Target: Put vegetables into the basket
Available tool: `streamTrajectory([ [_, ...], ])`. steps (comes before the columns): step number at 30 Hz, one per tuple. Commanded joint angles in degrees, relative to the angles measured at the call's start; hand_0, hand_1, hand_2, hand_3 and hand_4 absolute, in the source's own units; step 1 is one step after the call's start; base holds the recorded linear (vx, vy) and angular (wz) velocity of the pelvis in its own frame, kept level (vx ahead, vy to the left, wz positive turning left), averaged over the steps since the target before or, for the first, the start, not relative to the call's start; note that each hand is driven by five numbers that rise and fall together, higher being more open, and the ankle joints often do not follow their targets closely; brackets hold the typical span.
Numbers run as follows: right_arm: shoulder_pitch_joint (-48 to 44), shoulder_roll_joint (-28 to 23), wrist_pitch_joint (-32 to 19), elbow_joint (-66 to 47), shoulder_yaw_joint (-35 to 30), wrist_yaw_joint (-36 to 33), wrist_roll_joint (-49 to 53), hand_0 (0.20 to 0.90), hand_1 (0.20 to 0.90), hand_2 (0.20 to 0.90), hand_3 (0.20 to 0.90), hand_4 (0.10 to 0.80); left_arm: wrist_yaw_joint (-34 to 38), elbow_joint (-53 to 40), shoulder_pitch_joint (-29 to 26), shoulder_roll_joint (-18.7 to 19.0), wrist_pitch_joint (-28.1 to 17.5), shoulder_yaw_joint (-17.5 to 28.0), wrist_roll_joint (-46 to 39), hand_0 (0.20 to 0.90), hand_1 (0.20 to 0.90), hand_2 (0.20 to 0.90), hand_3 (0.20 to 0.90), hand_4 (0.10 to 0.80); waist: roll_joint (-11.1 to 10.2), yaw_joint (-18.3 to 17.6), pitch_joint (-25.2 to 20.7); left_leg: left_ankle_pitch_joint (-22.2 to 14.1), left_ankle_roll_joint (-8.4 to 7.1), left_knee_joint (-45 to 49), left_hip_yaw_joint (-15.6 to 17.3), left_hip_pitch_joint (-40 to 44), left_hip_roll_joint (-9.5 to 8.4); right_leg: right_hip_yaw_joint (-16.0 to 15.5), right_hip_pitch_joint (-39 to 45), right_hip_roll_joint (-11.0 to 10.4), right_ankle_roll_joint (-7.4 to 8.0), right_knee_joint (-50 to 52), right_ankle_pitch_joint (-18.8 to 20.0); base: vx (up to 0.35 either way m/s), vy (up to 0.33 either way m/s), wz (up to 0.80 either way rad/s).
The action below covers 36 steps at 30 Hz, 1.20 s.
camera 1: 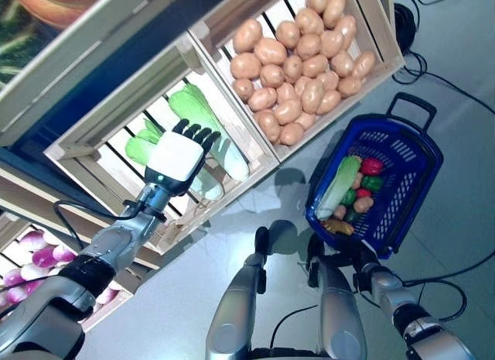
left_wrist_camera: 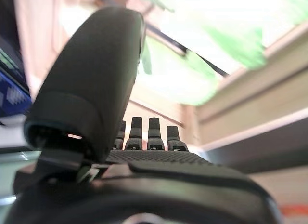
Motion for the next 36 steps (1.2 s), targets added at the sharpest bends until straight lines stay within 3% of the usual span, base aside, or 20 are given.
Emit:
streamTrajectory([
  [1,1.7,-3.02,0.1,-3.04,2.15,-1.49,1.06,0.9,0.9,0.9,0.9,0.8,4.15,-0.87,-4.39,1.81,2.93,3.56,1.9,0.9,0.9,0.9,0.9,0.8,1.04,-1.34,0.23,-4.87,-1.57,7.1,0.32,-4.79,-0.34,-0.1,-0.02,1.9,-0.64,-1.2,2.08,-0.046,0.097,-0.13],
  [10,-0.76,-5.22,1.07,-0.75,1.36,-0.57,0.69,0.9,0.9,0.9,0.9,0.8,2.61,2.08,-6.36,2.58,4.33,0.74,0.11,0.9,0.9,0.9,0.9,0.8,2.27,-2.22,0.23,-4.5,-2.07,7.3,1.49,-7.4,-0.08,1.34,-3.2,2.04,-0.52,-0.82,2.24,-0.025,0.047,-0.06],
  [24,-3.3,-5.93,1.57,-2.66,1.03,-1.16,0.89,0.9,0.9,0.9,0.9,0.8,-0.5,5.44,-5.16,2.07,8.52,2.81,1.26,0.9,0.9,0.9,0.9,0.8,2.49,-1.39,0.23,-3.76,-2.71,6.73,1.0,-9.52,-0.5,0.64,-4.92,2.03,-0.68,-1.45,2.32,-0.005,0.001,0.0],
  [36,-3.12,-6.19,1.16,-2.75,0.42,-0.85,0.96,0.9,0.9,0.9,0.9,0.8,-6.04,9.23,-0.81,1.11,11.4,5.33,2.55,0.9,0.9,0.9,0.9,0.8,2.76,-0.97,0.23,-3.46,-2.97,6.61,0.94,-10.13,-0.43,-0.09,-5.48,1.79,-0.8,-1.42,2.29,0.003,-0.005,0.01],
])
